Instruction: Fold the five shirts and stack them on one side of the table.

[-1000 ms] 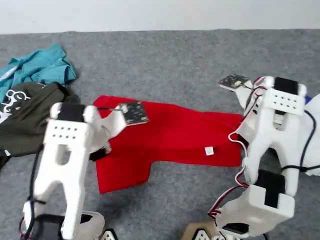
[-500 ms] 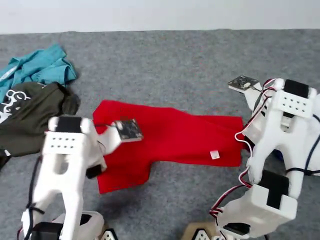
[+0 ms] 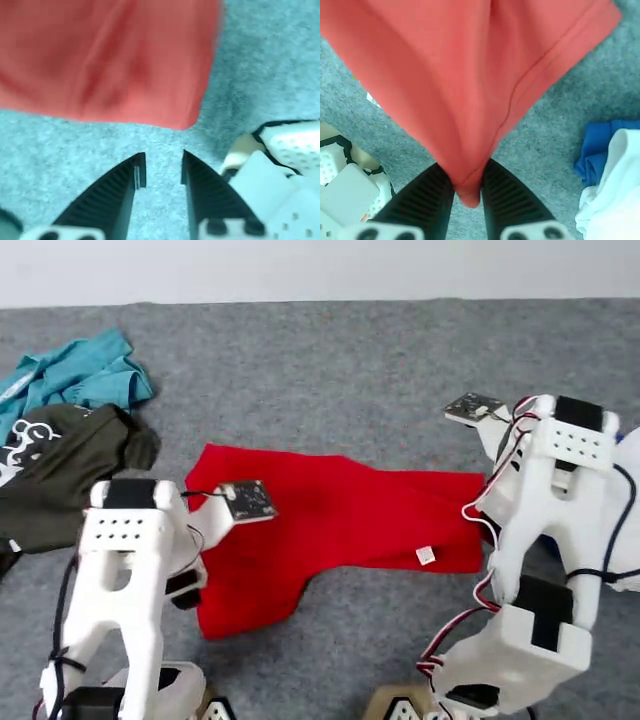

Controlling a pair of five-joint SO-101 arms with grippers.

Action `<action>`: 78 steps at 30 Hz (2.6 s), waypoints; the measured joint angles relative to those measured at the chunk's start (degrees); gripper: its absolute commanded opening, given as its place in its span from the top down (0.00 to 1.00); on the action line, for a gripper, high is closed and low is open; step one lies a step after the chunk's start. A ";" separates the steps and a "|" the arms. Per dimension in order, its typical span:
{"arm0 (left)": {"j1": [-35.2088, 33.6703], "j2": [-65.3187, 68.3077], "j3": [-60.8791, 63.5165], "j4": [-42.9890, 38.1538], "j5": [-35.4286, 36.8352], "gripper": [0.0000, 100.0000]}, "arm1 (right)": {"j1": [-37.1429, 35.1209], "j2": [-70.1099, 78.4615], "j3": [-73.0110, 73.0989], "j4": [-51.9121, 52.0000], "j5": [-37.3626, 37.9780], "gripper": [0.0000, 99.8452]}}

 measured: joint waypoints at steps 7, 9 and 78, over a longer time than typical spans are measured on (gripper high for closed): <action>-2.29 0.00 -5.63 0.09 -1.76 0.85 | -0.53 -0.09 -2.46 0.53 0.00 0.77; -2.90 0.00 -7.30 0.09 -2.02 0.85 | -0.53 -0.09 -3.25 0.53 0.00 0.75; -14.86 0.00 -5.63 -12.04 35.87 0.98 | -5.80 21.98 -3.69 -23.82 -46.15 0.94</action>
